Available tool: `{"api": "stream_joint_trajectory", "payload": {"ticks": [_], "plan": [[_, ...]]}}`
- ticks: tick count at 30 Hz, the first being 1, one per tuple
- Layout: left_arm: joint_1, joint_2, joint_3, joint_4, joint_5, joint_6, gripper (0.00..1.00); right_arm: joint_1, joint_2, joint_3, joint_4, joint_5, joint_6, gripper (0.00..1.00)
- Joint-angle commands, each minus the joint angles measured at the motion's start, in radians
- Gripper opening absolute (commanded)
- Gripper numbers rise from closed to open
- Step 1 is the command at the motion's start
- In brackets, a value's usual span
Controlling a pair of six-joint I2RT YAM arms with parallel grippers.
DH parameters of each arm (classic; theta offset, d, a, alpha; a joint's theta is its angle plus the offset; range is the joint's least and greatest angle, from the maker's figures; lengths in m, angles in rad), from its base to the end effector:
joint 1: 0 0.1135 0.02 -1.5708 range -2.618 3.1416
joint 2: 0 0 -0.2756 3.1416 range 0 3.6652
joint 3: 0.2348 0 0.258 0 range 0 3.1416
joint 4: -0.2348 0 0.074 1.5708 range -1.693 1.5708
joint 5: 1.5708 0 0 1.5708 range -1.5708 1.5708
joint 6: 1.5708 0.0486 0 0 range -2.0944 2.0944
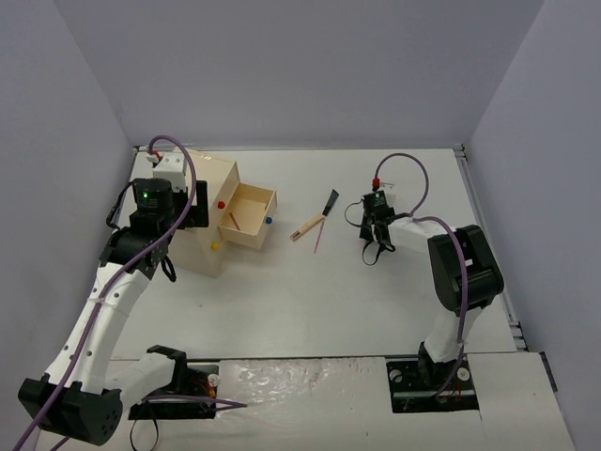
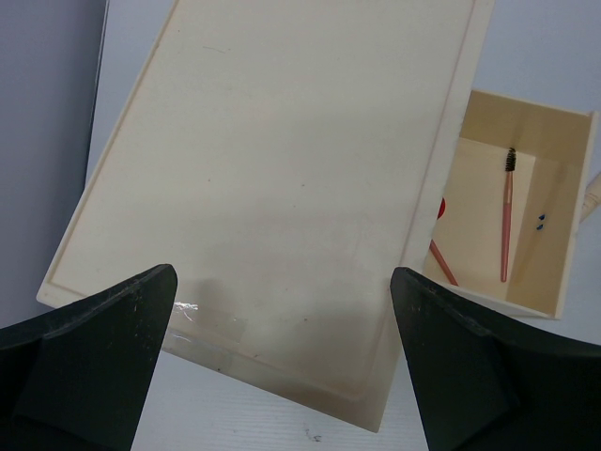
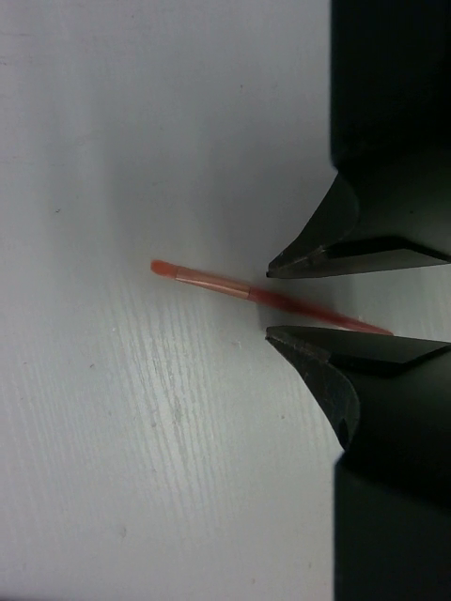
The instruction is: Organize the makeup
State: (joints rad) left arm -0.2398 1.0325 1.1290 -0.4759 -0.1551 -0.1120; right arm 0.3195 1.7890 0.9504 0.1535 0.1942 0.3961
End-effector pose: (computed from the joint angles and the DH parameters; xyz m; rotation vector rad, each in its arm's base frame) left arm 0.2310 -0.0488 0.3889 0.0220 1.9462 -0.0819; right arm 0.3697 0.1124 0.1591 0.1895 2.2380 0.1679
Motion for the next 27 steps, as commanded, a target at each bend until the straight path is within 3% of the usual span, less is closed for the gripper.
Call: {"api": "stream_joint_trajectory", "payload": {"ticks": [1,6,13,21,27], "plan": [[0.008,-0.005,0.037,0.033,-0.001,-0.003,0.97,-0.013,0.018,0.024,0.035,-0.017,0.02,0.16],[0.008,-0.005,0.037,0.032,-0.003,-0.002,0.97,-0.013,0.011,0.018,0.034,-0.017,0.007,0.0],[0.01,0.0,0.037,0.034,-0.001,-0.003,0.97,0.029,-0.118,0.04,0.062,-0.053,-0.04,0.0],[0.01,0.004,0.035,0.037,-0.001,-0.003,0.97,0.252,-0.192,0.149,0.166,-0.067,0.007,0.0],[0.01,0.006,0.031,0.04,-0.004,-0.003,0.97,0.385,-0.147,0.26,0.374,-0.117,0.097,0.0]]}}
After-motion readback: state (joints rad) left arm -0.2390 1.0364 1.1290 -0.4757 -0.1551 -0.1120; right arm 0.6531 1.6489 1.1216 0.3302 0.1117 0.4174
